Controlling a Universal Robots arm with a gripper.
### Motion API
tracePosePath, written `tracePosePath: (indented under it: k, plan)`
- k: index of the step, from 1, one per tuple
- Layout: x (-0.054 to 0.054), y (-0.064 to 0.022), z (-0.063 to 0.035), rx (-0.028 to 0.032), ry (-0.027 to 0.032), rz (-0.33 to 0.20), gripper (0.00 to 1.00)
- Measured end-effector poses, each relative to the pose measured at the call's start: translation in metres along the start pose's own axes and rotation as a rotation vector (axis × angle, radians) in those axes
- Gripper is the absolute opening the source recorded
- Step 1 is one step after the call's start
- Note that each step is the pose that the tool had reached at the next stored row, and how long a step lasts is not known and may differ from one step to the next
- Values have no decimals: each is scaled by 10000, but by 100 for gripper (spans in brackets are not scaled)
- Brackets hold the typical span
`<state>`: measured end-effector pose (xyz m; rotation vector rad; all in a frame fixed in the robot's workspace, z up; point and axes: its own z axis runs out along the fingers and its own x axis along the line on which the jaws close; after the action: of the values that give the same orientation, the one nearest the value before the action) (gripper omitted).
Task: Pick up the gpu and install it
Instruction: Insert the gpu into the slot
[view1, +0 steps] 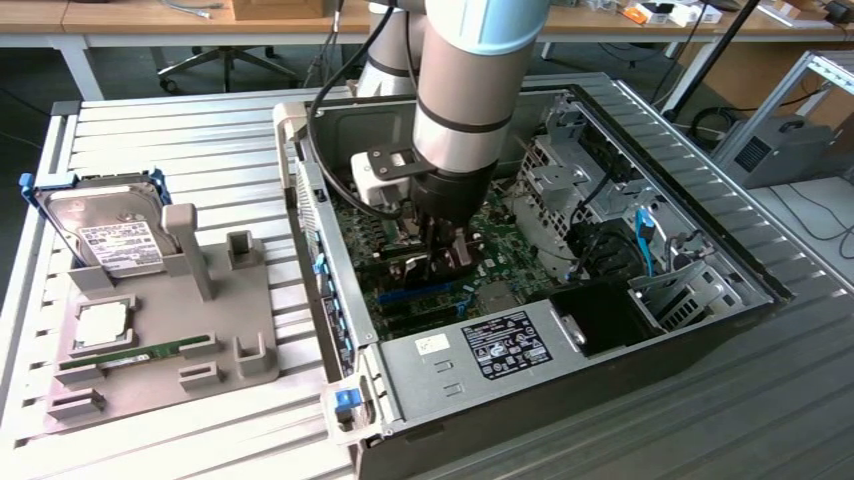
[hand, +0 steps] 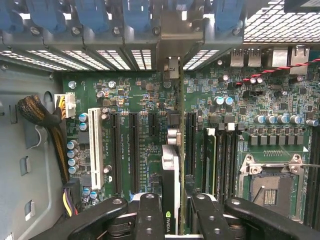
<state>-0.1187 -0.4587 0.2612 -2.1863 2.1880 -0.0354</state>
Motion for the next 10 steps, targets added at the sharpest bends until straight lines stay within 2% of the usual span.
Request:
tracePosePath:
  k: [10]
  plan:
    - [0,0,9,5,2,0,27]
